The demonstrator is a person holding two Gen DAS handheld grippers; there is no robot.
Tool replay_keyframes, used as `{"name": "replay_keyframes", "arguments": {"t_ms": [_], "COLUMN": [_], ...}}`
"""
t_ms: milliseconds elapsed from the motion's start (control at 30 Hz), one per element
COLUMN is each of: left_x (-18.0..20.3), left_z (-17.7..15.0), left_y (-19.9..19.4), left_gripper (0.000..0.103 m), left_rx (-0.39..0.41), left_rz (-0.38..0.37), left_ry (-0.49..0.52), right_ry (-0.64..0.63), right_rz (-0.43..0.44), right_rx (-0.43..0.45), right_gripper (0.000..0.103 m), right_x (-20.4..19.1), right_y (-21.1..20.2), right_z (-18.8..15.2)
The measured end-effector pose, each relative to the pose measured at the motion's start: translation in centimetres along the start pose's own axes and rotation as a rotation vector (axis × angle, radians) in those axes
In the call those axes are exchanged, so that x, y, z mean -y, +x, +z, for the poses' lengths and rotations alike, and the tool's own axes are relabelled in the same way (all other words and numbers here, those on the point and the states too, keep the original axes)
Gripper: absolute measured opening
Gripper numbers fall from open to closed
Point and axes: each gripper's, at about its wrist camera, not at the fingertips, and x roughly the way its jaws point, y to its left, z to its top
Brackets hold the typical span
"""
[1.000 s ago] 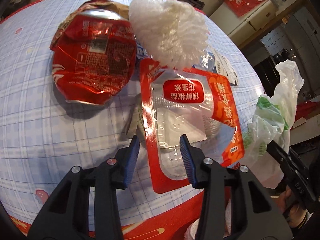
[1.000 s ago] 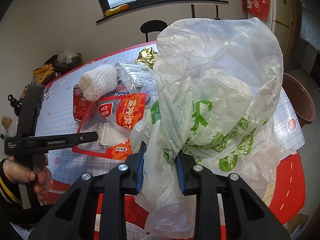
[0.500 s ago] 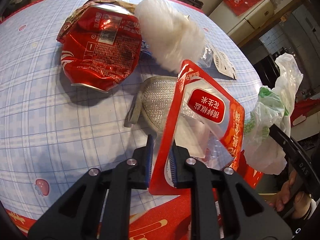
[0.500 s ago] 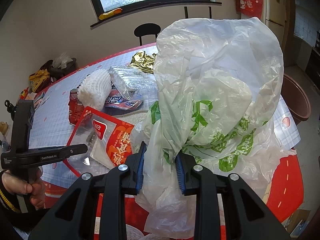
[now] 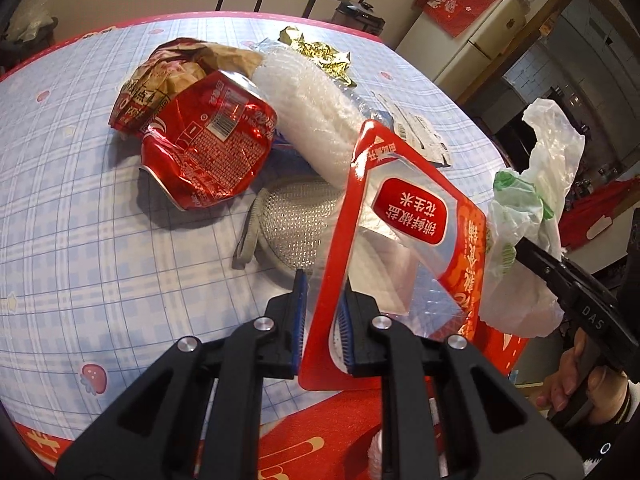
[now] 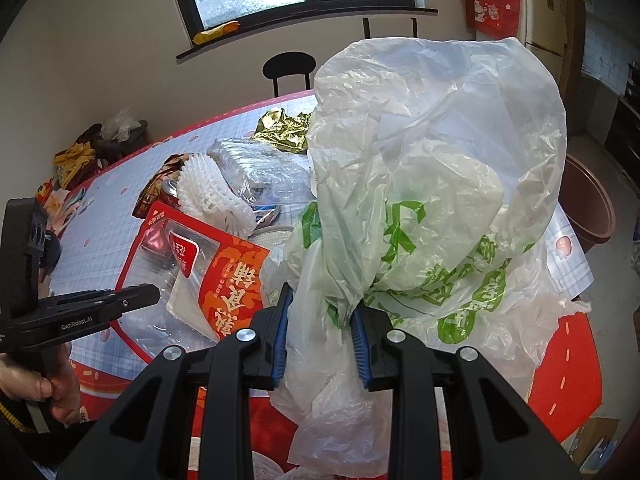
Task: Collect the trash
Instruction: 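Carry the white bag with the right tool over the brown bin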
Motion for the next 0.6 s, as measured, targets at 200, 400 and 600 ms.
{"name": "replay_keyframes", "arguments": {"t_ms": [200,400,600], "left_x": [0.4,0.0,-0.5], "left_z": [0.3,0.6,0.6], "left_y": [-1.0,-2.4,-3.9], "left_gripper": [0.018,0.018,0.018], "left_rx": [0.047,0.109,0.177], "left_rz": [0.005,0.034,0.057], "left_ry": [-0.016,-0.044,-0.081], "right_ry": [0.011,0.008,-0.043], "right_rz": [-0.012,-0.021,-0.027], "right_rx": [0.016,0.030,0.021], "right_gripper": [0.028,0.028,0.028], "right_x": [-0.2,-0.5,-0.9], "right_y": [-0.4,-0.9,-0.9], "right_z": [-0.2,-0.1,-0.1]}}
